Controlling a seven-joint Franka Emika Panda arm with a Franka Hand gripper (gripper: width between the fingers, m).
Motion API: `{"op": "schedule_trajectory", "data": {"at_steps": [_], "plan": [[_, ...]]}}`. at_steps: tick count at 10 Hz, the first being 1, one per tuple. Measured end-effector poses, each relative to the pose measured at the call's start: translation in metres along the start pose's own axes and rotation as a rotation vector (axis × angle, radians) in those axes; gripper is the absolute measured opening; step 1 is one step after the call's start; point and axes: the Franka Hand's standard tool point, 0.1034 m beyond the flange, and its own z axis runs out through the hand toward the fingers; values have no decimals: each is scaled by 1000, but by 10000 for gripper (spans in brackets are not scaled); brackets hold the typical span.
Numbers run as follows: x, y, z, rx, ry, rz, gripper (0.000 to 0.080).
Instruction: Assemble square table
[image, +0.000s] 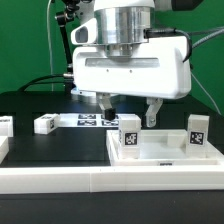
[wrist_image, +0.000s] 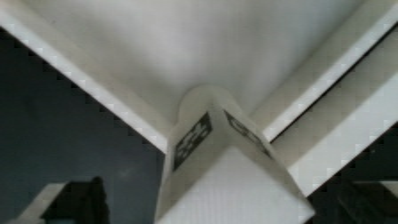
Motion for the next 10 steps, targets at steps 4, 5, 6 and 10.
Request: {"op": "schedule_trajectory", "data": {"at_steps": [4,5,6,10], "plan": [[1,0,-1,-21,8,-349,649],[1,0,-1,-22,8,-406,649],[1,0,-1,-22,9,-442,649],[2,1,-1,-23,8,-544,534]]}}
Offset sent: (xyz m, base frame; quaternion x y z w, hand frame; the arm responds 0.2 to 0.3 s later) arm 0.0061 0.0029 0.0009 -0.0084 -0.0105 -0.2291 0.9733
